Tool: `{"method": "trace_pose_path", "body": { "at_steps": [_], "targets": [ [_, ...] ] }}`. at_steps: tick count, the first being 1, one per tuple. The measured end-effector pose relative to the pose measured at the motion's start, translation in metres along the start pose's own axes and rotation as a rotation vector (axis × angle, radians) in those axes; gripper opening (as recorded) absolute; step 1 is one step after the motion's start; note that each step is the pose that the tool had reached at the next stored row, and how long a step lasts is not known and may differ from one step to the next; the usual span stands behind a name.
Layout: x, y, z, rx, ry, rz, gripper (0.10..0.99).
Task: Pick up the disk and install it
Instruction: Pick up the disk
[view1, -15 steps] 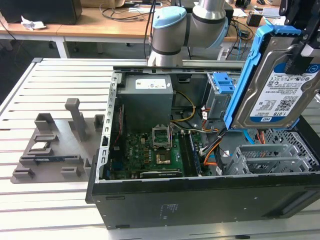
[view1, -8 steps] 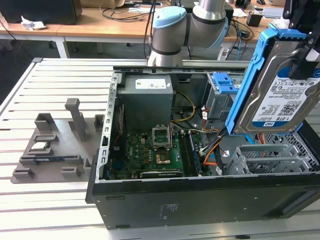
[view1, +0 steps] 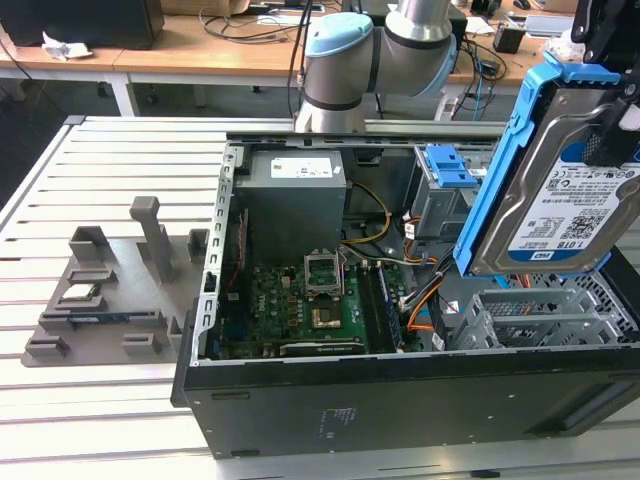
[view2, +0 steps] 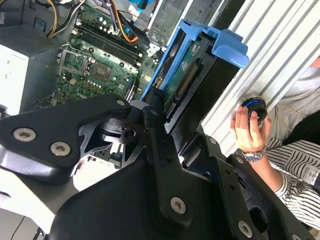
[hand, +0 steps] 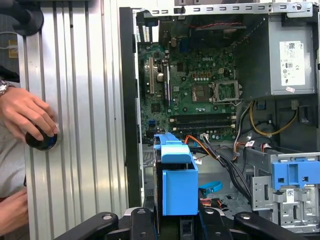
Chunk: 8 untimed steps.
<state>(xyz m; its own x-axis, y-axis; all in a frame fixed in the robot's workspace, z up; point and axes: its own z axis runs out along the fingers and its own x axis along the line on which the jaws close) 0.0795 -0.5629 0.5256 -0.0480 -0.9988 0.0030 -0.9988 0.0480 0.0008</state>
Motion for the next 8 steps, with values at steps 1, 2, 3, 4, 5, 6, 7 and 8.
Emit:
{"method": "trace_pose_path", "body": {
  "at_steps": [1, 2, 3, 4, 5, 6, 7, 8],
  "targets": [
    [0.0000, 0.0000, 0.0000, 0.000, 0.0001, 0.000, 0.361],
    [0.0000, 0.0000, 0.0000, 0.000, 0.0002, 0.000, 0.361],
    [0.0000, 0.0000, 0.0000, 0.000, 0.0003, 0.000, 0.361],
    [0.0000, 0.0000, 0.0000, 0.000, 0.0003, 0.000, 0.361],
    [0.0000, 0.0000, 0.0000, 0.000, 0.0004, 0.000, 0.361],
    [0.0001, 0.0000, 0.0000, 0.000, 0.0004, 0.000, 0.361],
    [0.0000, -0.0001, 0.0000, 0.000, 0.0004, 0.001, 0.361],
    [-0.0001, -0.0009, 0.0001, 0.000, 0.0004, 0.003, 0.361]
  ]
}}
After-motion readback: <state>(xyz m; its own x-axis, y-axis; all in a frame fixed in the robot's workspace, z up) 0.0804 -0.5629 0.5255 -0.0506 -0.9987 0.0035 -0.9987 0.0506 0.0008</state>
